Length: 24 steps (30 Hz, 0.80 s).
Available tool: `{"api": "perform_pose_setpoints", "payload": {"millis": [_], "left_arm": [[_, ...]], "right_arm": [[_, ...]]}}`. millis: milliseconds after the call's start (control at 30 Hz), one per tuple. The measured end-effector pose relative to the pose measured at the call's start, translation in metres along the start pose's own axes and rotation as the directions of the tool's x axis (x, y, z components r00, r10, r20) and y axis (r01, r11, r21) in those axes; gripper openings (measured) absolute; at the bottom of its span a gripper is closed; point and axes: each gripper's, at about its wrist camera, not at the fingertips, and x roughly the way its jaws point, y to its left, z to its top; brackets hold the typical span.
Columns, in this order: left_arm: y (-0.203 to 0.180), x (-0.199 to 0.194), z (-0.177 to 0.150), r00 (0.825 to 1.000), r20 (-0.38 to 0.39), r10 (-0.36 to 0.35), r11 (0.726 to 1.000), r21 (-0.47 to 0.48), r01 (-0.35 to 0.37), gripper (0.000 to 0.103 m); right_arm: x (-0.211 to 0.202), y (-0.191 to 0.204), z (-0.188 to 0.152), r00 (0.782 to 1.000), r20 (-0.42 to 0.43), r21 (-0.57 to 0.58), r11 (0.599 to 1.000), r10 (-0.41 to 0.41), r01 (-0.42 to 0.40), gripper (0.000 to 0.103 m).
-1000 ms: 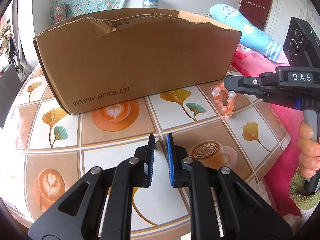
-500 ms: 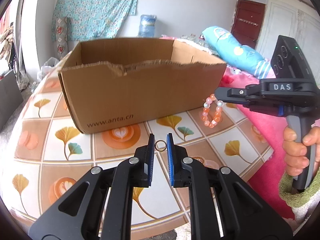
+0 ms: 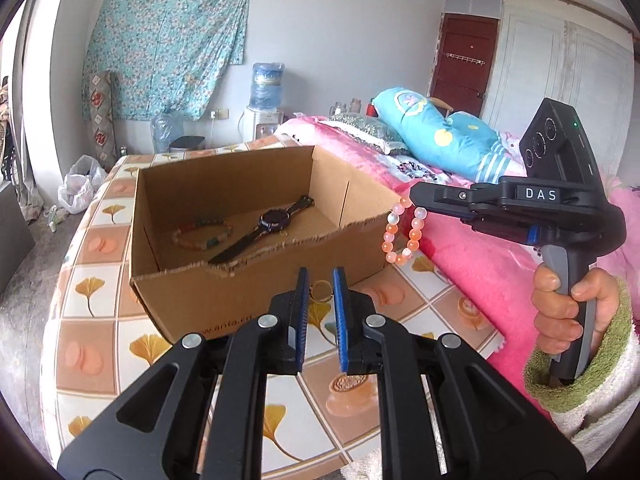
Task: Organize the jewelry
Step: 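Lift the bracelet with the right gripper while the left carries the ring over the box, then open both grippers to drop the bracelet and ring into the box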
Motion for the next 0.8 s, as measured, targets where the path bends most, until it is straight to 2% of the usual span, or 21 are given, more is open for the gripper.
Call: {"api": "perform_pose_setpoints", "payload": {"millis": [200,267,333,500,733,767,800], "left_arm": [[0.012,0.016,0.051,1.0,0.003,-0.003,1.0,-0.004,0.003,0.011],[0.022,0.03,0.065,0.999,-0.033,-0.008,1.0,-0.023,0.007,0.011],[0.036,0.05,0.075,0.995,-0.1,-0.017,0.998,-0.059,0.011,0.011],[0.071,0.106,0.08,0.96,-0.272,-0.072,0.988,-0.151,0.031,0.011],[0.087,0.159,0.068,0.906,-0.417,-0.072,0.983,-0.184,-0.007,0.011],[0.09,0.164,0.066,0.898,-0.434,-0.066,0.982,-0.189,-0.02,0.014],[0.093,0.168,0.065,0.892,-0.447,-0.068,0.979,-0.2,-0.026,0.025]], "right_arm": [[0.005,0.003,0.052,0.999,0.043,-0.066,0.998,-0.005,0.008,0.01],[0.017,-0.004,0.068,1.0,0.029,-0.082,0.996,-0.012,0.014,0.01],[0.034,-0.015,0.082,1.0,-0.007,-0.087,0.996,-0.026,0.025,0.01],[0.087,-0.048,0.1,0.986,-0.135,-0.1,0.991,-0.102,0.089,0.01],[0.138,-0.072,0.105,0.932,-0.281,-0.156,0.969,-0.229,0.191,0.01],[0.142,-0.073,0.105,0.923,-0.291,-0.172,0.963,-0.251,0.208,0.01],[0.143,-0.071,0.105,0.919,-0.296,-0.182,0.96,-0.26,0.213,0.01]]}}
